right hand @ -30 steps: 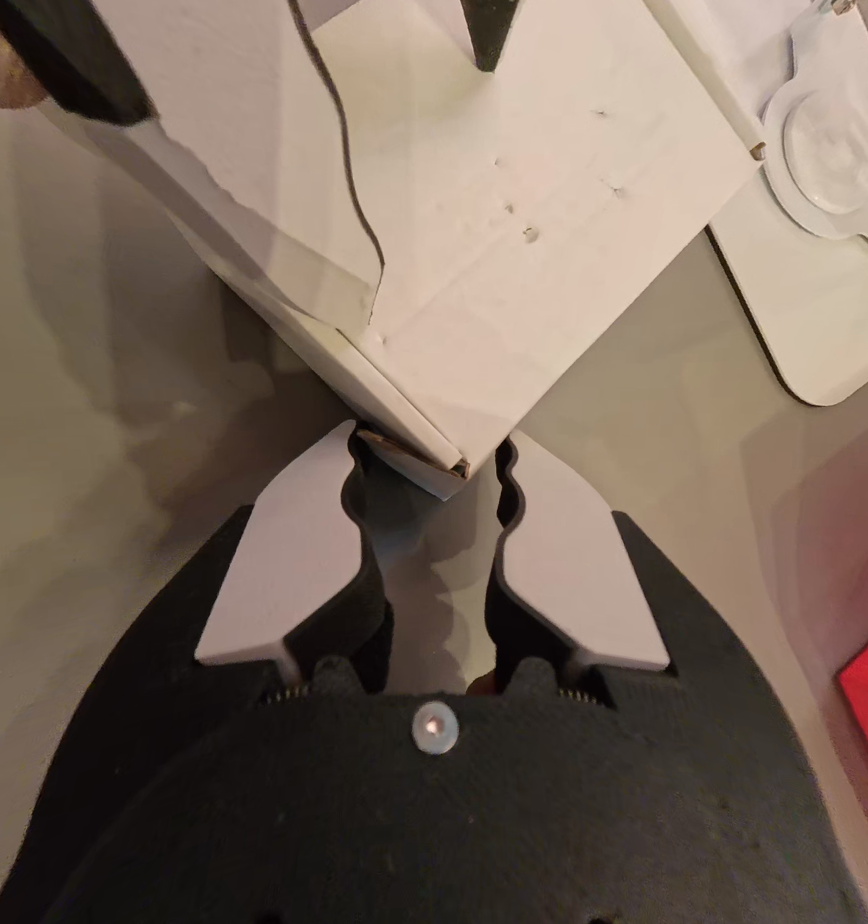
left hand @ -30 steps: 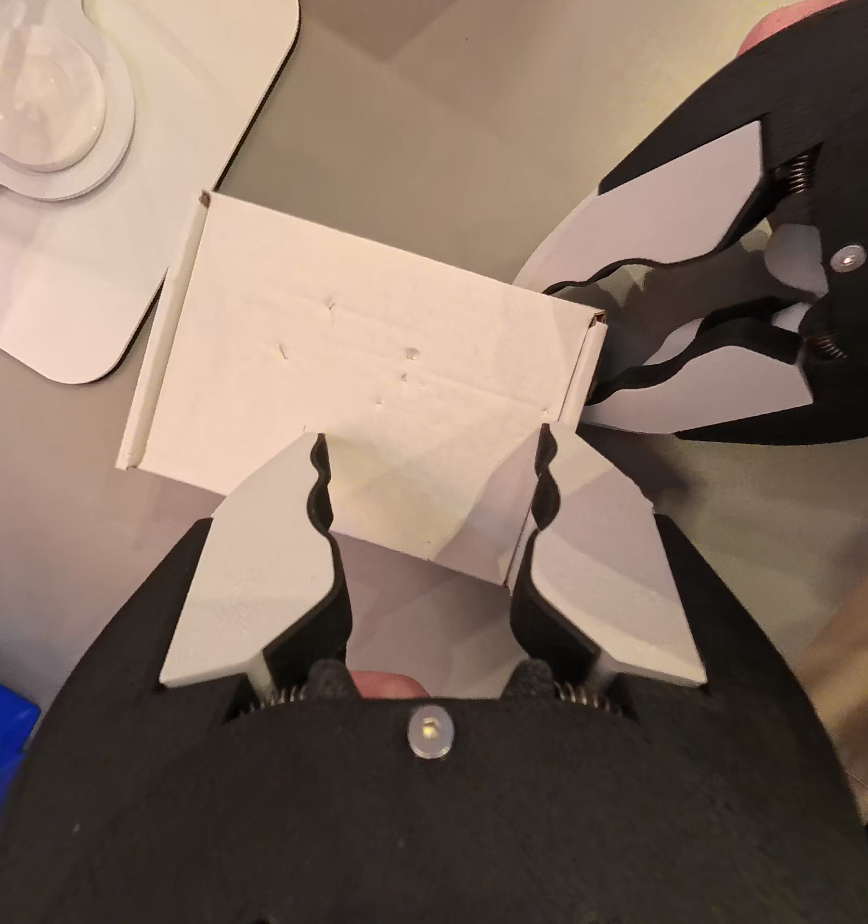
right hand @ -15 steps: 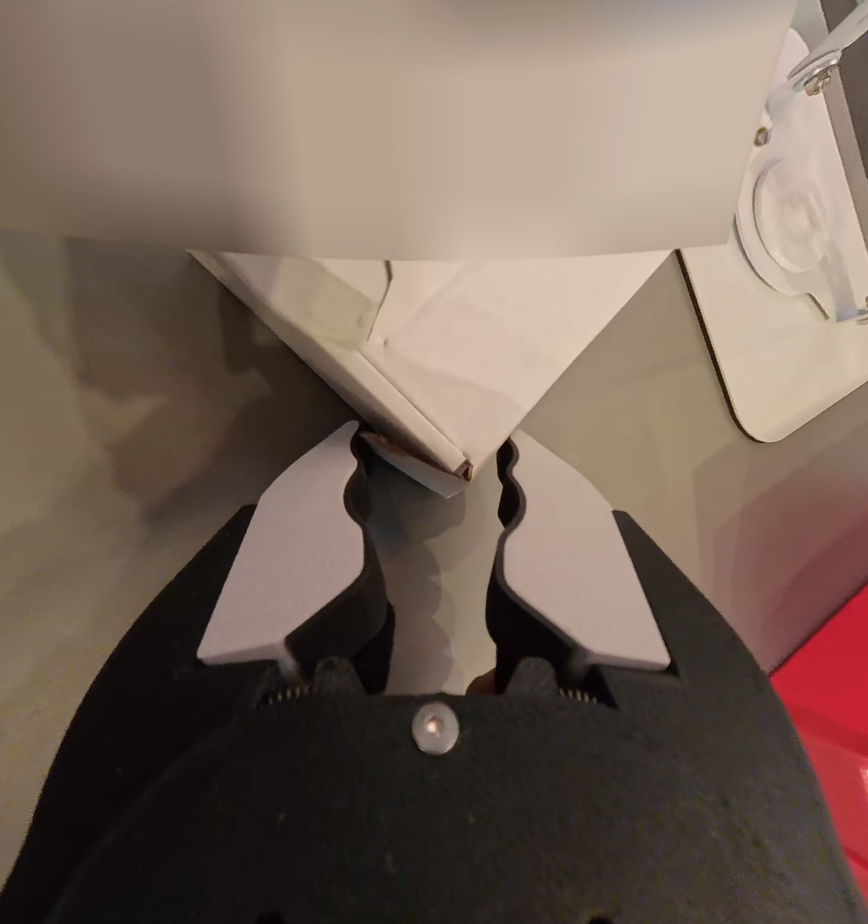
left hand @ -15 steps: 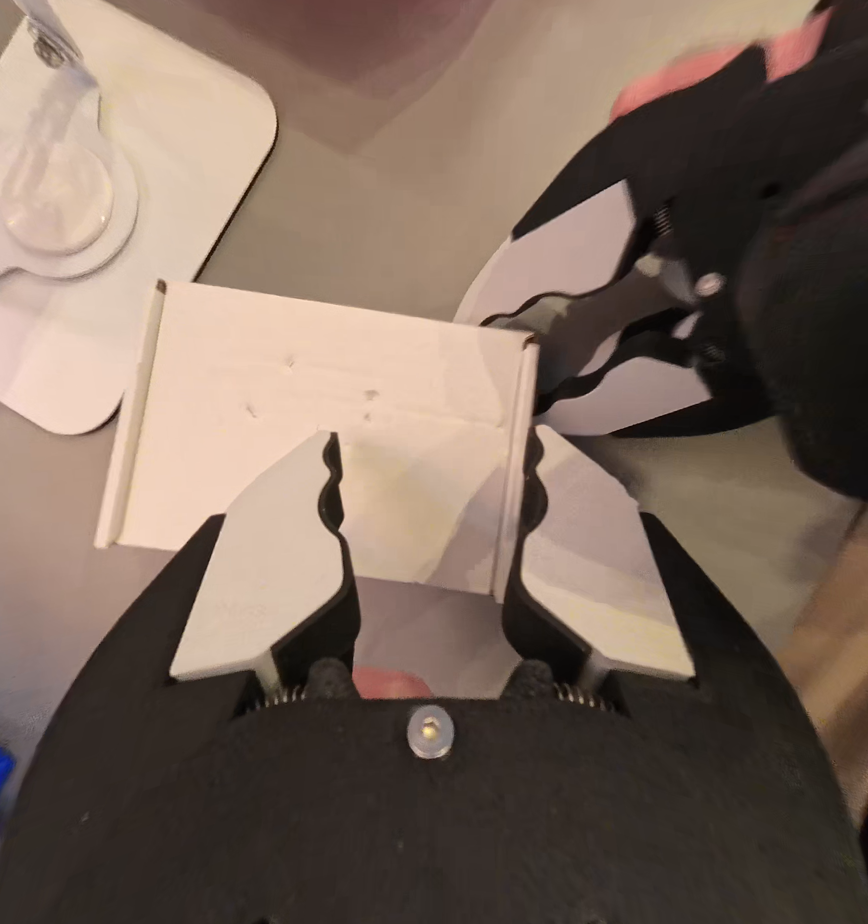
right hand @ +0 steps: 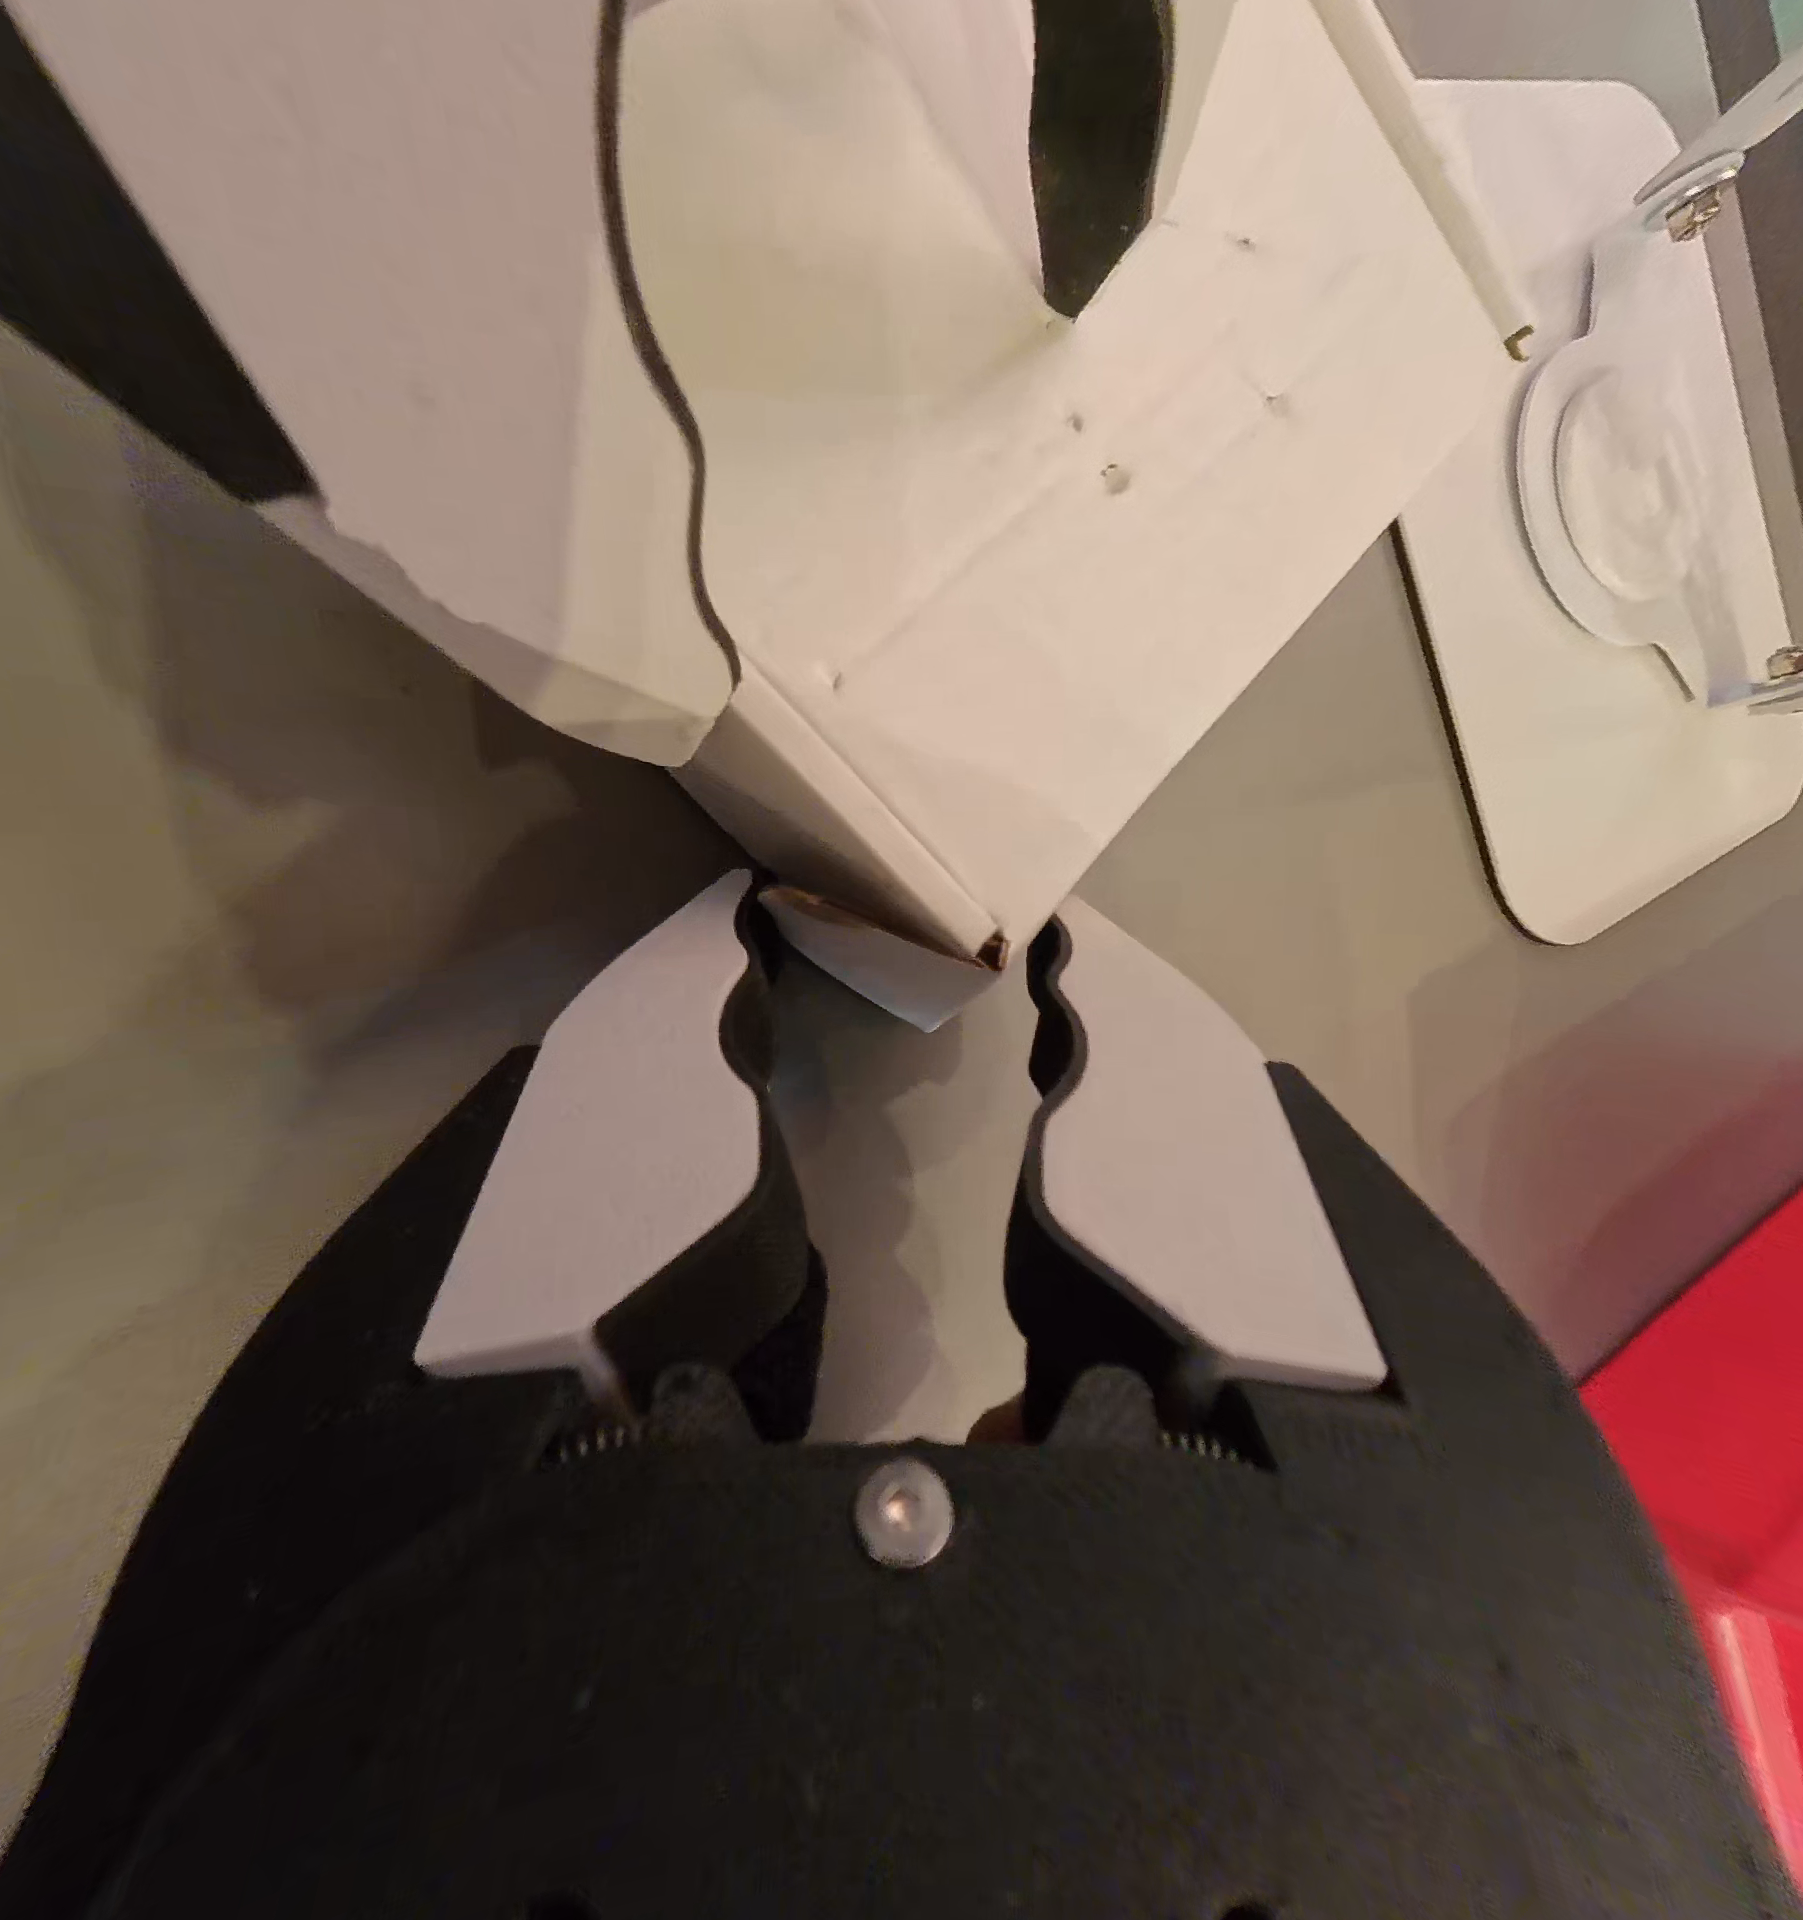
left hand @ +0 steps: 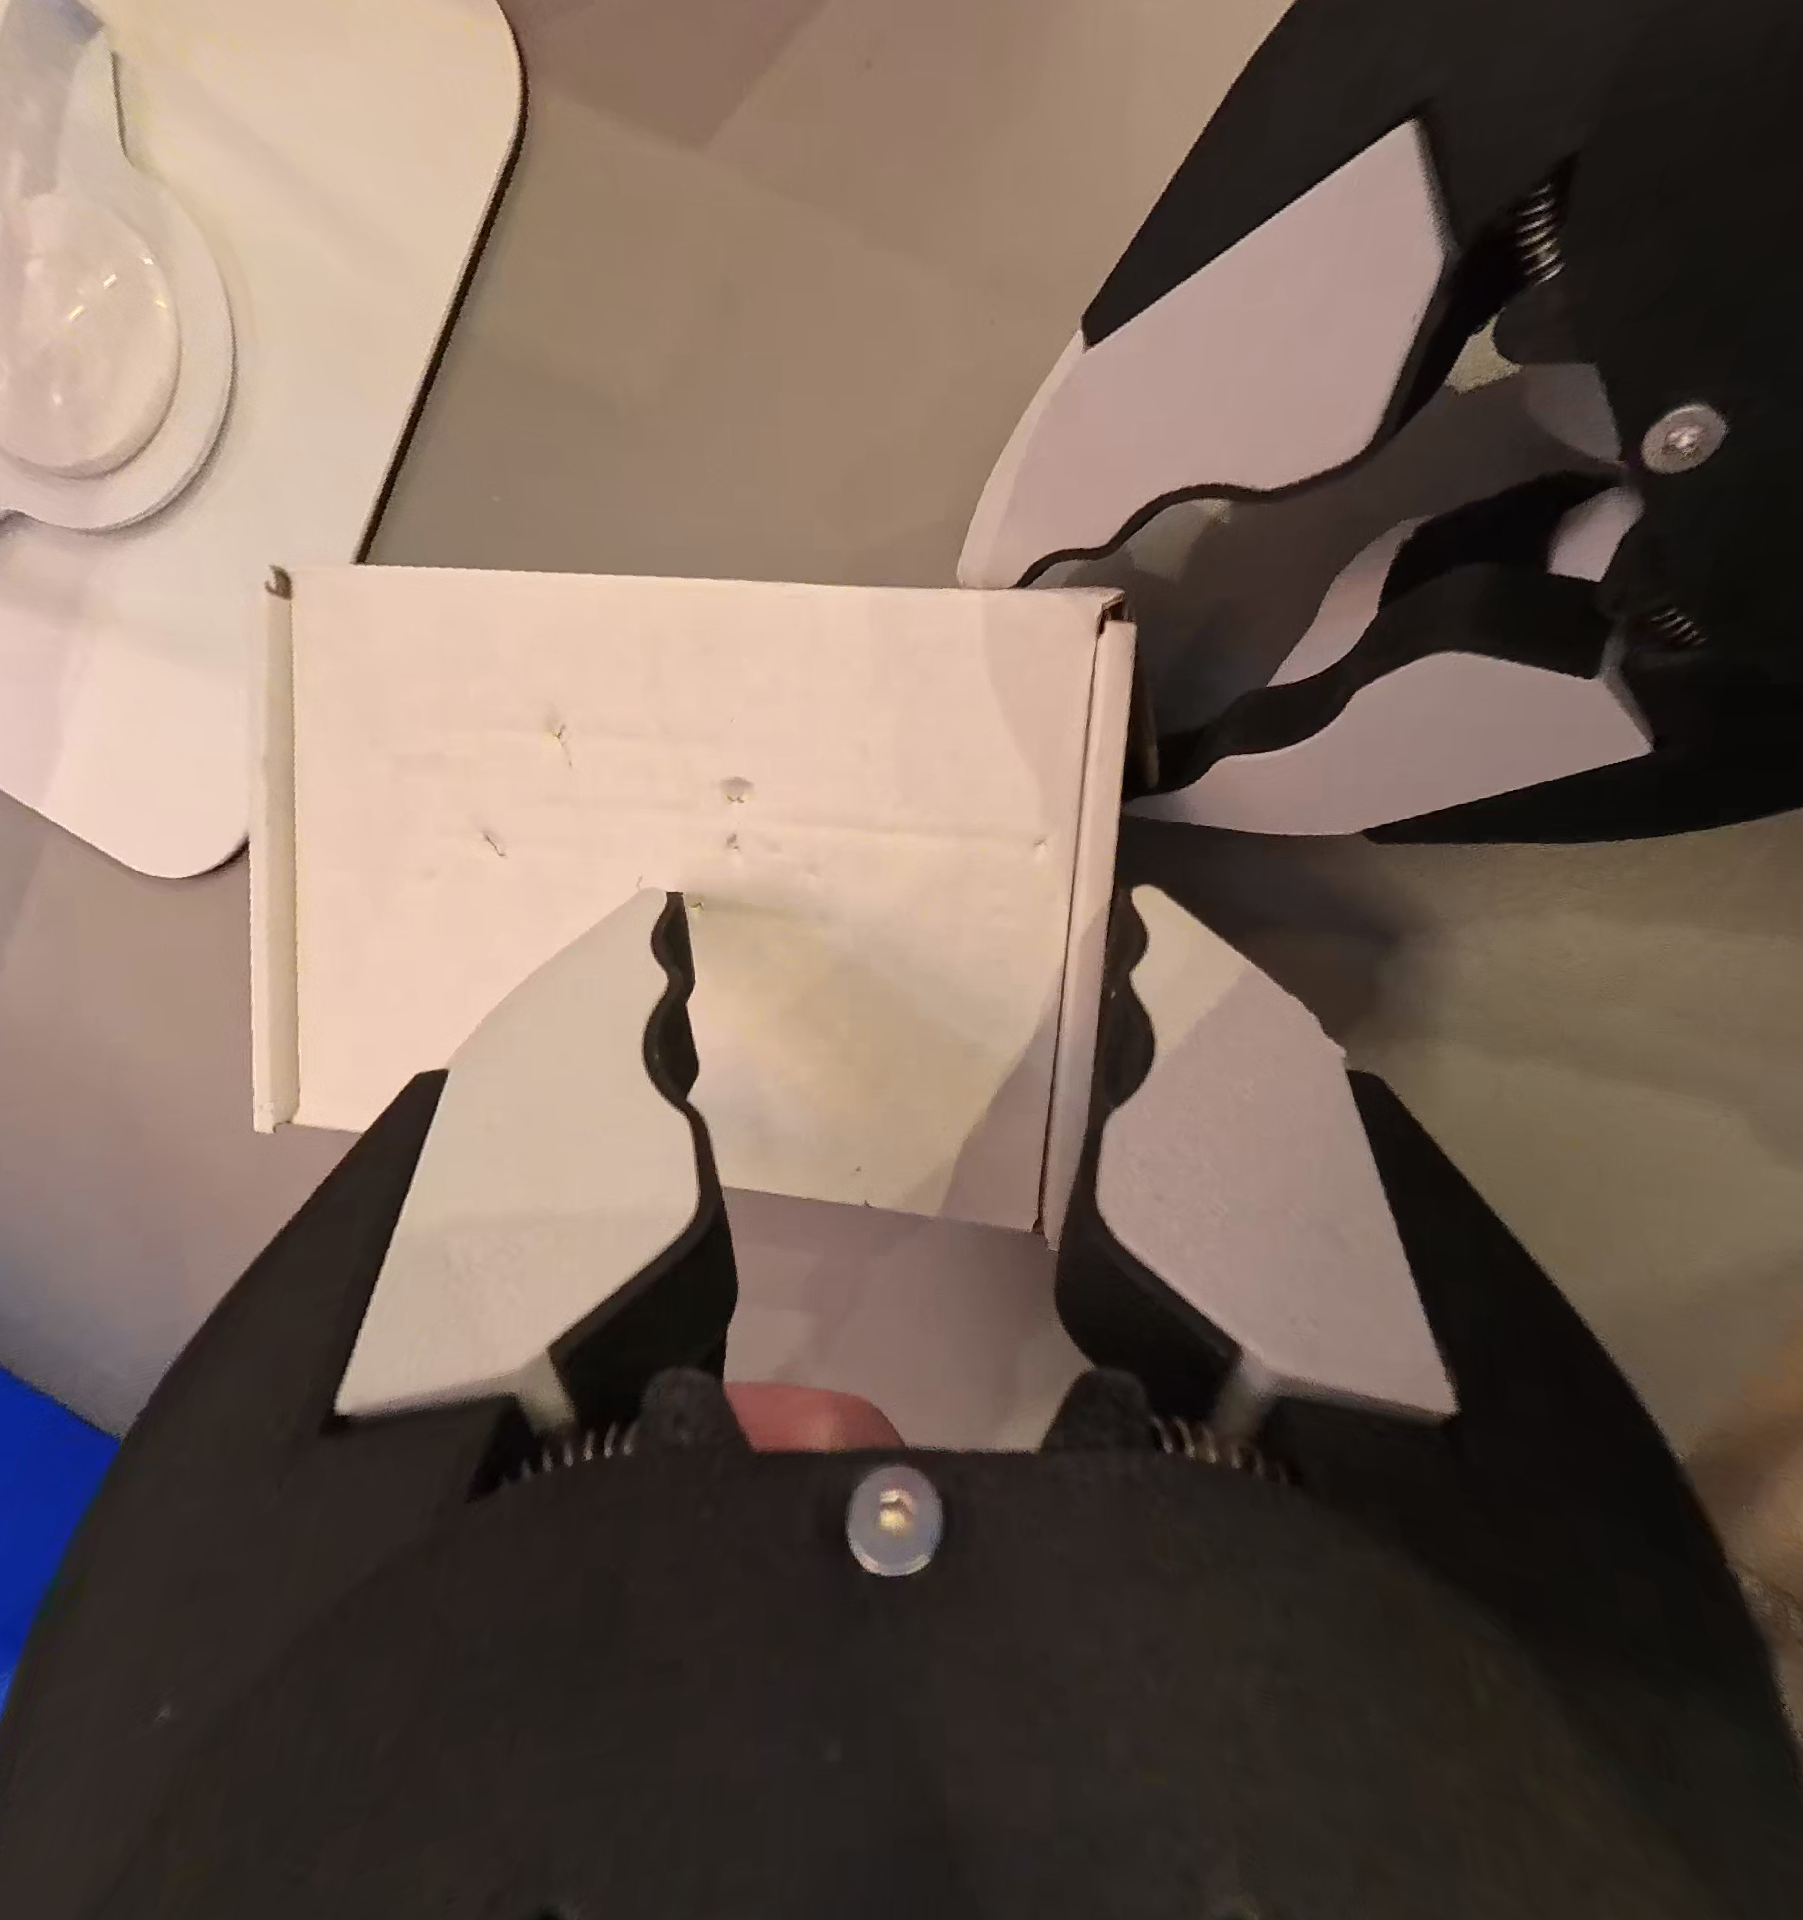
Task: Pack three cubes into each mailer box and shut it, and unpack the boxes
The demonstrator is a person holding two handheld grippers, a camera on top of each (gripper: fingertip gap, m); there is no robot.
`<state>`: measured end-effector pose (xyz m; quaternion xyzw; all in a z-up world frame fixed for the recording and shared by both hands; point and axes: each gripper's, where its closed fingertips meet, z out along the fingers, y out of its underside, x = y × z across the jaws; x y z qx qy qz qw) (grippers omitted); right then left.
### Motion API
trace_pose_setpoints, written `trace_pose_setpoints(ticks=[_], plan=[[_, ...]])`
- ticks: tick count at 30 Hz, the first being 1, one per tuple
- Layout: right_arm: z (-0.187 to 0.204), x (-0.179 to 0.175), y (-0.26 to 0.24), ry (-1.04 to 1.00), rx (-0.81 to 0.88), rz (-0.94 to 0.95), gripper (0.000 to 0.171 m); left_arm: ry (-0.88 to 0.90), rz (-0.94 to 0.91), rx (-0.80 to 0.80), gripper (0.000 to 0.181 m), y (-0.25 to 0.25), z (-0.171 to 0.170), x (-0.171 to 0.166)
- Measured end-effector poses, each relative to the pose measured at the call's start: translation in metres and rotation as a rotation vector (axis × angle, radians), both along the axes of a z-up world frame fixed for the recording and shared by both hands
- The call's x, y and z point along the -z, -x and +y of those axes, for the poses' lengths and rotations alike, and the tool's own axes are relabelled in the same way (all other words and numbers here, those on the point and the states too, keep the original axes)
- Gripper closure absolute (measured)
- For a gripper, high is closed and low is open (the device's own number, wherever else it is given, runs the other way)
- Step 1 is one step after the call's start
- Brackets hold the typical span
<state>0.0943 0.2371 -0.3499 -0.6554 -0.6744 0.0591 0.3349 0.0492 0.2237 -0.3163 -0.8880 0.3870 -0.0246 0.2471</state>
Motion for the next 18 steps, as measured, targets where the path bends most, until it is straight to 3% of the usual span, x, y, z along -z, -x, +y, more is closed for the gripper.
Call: trace_pose_setpoints(ticks=[18], plan=[[0.015, -0.007, -0.007, -0.294, -0.084, -0.149, 0.128, -0.073, 0.065, 0.081, 0.103, 0.006, -0.001, 0.004]])
